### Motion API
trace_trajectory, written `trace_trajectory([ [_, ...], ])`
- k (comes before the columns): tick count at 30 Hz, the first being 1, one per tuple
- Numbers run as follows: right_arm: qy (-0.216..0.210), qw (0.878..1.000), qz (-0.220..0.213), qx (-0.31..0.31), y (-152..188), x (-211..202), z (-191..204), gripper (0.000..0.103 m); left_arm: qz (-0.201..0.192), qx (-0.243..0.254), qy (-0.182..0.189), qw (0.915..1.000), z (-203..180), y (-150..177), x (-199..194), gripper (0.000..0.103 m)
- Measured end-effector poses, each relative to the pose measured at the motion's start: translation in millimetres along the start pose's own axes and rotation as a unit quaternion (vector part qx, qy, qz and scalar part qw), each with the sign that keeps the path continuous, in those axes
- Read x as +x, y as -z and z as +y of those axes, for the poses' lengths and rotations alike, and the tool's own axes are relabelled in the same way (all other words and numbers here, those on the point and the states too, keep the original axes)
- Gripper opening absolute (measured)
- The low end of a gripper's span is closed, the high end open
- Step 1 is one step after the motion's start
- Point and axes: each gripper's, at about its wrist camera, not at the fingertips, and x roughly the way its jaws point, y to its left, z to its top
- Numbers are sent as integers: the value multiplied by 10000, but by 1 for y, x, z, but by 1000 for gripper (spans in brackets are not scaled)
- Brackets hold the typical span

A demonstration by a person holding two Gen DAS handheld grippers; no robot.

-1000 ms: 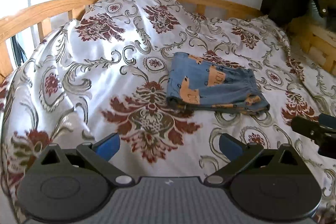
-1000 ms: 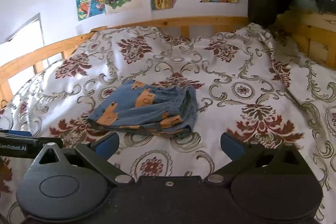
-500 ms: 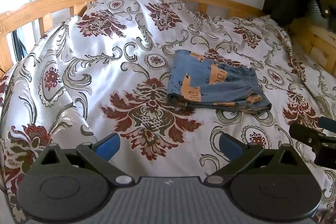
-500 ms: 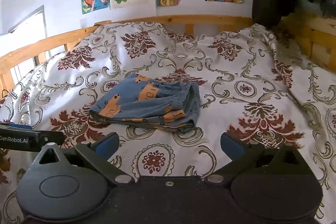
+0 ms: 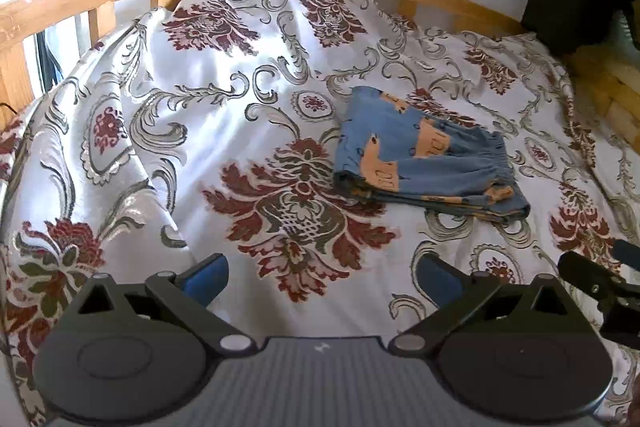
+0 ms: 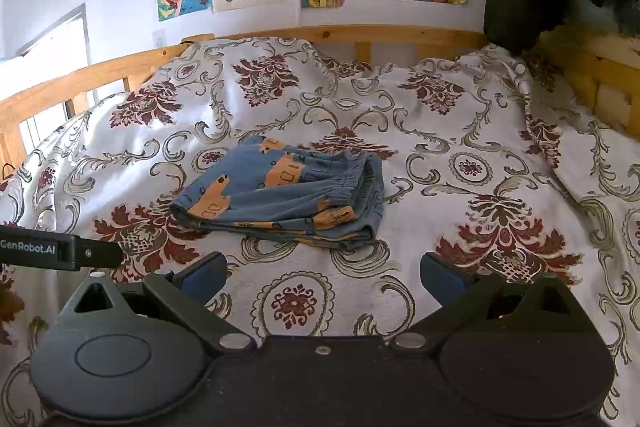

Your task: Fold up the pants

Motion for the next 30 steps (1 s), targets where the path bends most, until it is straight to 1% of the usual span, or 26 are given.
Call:
trace_trajectory([
  [4, -10, 10000, -14, -24, -1, 0, 0, 102, 19, 164, -90, 9998, -3, -1, -1, 103],
  [14, -12, 10000, 11, -33, -1, 1, 1, 102, 69, 323, -197, 9993, -6, -1, 2, 103],
  [30, -17, 10000, 31, -54, 0, 2, 2, 102, 178, 470, -233, 9985, -7, 1, 7, 103],
])
